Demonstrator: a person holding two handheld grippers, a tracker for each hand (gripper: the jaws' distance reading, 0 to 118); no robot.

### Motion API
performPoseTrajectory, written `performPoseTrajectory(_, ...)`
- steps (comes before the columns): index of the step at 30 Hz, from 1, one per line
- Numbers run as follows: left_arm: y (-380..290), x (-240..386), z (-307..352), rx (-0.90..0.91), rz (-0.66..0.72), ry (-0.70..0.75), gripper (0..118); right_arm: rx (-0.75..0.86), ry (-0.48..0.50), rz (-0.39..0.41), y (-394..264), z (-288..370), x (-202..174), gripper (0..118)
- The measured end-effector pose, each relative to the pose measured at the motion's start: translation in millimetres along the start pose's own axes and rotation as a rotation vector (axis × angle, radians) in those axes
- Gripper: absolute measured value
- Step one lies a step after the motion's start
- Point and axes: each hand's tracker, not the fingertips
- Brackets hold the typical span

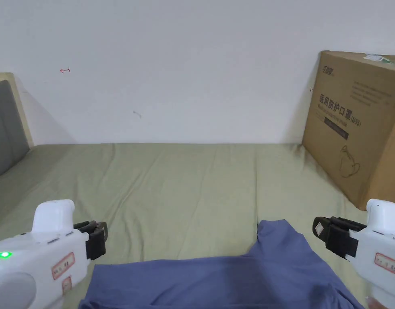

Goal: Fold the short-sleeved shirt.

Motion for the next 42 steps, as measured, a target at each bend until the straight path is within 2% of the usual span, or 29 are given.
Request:
performPoseTrajectory(1,-3,2,1,0.015,0.005,-0.021,0,0.015,-0.034,-0.006,-4,-2,-2,0)
performPoseTrajectory(3,-8,1,-6,-0.006,0.022,-0.065,0,0.008,0.023,-0.074,-10,-8,-2,0)
performPoseTrajectory(7,5,-16,-36,-0.118,0.039,-0.042,0,-0.018,0.019,-0.072,-13,-21,-1,0)
performPoseTrajectory(10,20,-58,-97,-0.379,0.115,-0.035,0,-0.070,0.026,-0.046,-6,-36,1,0)
performPoseTrajectory(12,18,-86,-151,-0.593,0.150,-0.048,0,-0.087,0.034,-0.063,-6,-47,8,0)
performPoseTrajectory(14,4,-110,-192,-0.689,0.149,-0.021,7,-0.130,0.030,-0.093,-7,-60,14,0)
performPoseTrajectory(16,-10,-122,-224,-0.726,0.138,0.041,21,-0.160,0.003,-0.123,-12,-70,20,0)
performPoseTrajectory(17,-17,-127,-236,-0.726,0.135,0.046,70,-0.169,0.003,-0.137,-15,-74,24,0)
performPoseTrajectory(18,-27,-133,-250,-0.748,0.132,0.045,100,-0.176,0.004,-0.153,-18,-78,29,0)
performPoseTrajectory(19,-35,-134,-254,-0.747,0.126,0.050,107,-0.190,-0.003,-0.160,-21,-83,32,0)
performPoseTrajectory(20,-40,-134,-261,-0.748,0.121,0.055,103,-0.205,-0.014,-0.160,-24,-85,33,0)
performPoseTrajectory(25,-83,-136,-293,-0.846,0.100,0.074,103,-0.268,-0.054,-0.160,-34,-98,49,0)
performPoseTrajectory(26,-91,-133,-296,-0.864,0.062,0.076,102,-0.275,-0.058,-0.163,-34,-100,54,0)
performPoseTrajectory(28,-93,-123,-290,-0.790,-0.067,0.082,100,-0.292,-0.072,-0.148,-30,-104,61,0)
performPoseTrajectory(29,-93,-117,-290,-0.805,-0.107,0.103,95,-0.299,-0.085,-0.122,-25,-109,66,0)
performPoseTrajectory(30,-89,-114,-287,-0.804,-0.128,0.104,86,-0.304,-0.092,-0.093,-20,-114,72,0)
performPoseTrajectory(31,-82,-108,-279,-0.776,-0.138,0.088,70,-0.309,-0.098,-0.065,-14,-122,80,0)
performPoseTrajectory(32,-76,-105,-273,-0.757,-0.165,0.091,31,-0.321,-0.107,-0.034,-8,-130,85,0)
performPoseTrajectory(33,-70,-102,-266,-0.742,-0.180,0.080,3,-0.354,-0.127,-0.015,0,-143,94,0)
performPoseTrajectory(34,-66,-100,-261,-0.737,-0.144,0.022,2,-0.384,-0.132,-0.025,6,-158,105,0)
performPoseTrajectory(36,-58,-94,-248,-0.730,-0.111,-0.006,2,-0.489,-0.141,-0.060,17,-193,126,0)
performPoseTrajectory(38,-52,-92,-239,-0.722,-0.089,-0.027,2,-0.557,-0.192,-0.031,23,-225,137,0)
performPoseTrajectory(39,-48,-91,-236,-0.716,-0.074,-0.035,2,-0.583,-0.193,-0.025,25,-241,143,6)
performPoseTrajectory(40,-46,-93,-233,-0.715,-0.059,-0.040,2,-0.624,-0.183,-0.043,23,-264,159,35)
performPoseTrajectory(41,-45,-94,-232,-0.715,-0.048,-0.042,2,-0.661,-0.189,-0.066,22,-278,166,95)
performPoseTrajectory(42,-43,-96,-231,-0.716,-0.039,-0.042,2,-0.721,-0.216,-0.089,20,-296,172,118)
